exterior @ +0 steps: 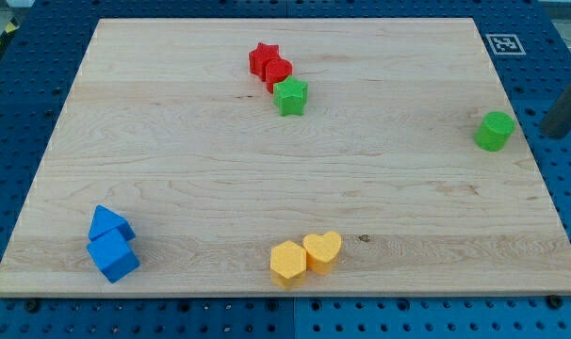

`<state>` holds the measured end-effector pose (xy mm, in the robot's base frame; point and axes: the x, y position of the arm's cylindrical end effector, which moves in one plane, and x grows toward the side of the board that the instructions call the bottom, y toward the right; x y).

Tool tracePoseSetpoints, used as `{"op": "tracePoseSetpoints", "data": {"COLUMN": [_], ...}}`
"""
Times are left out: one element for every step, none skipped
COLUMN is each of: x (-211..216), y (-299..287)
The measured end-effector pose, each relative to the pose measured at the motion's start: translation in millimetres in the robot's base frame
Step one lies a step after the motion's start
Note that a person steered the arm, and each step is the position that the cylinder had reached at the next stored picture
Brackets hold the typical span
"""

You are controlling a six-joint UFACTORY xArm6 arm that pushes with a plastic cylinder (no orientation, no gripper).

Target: Slide the green circle to the bottom right of the green star

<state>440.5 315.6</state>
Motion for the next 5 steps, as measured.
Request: {"op": "tracePoseSetpoints", "data": {"x": [12,9,9,9,4], "y": [-72,-143,-119,-54,-9]}}
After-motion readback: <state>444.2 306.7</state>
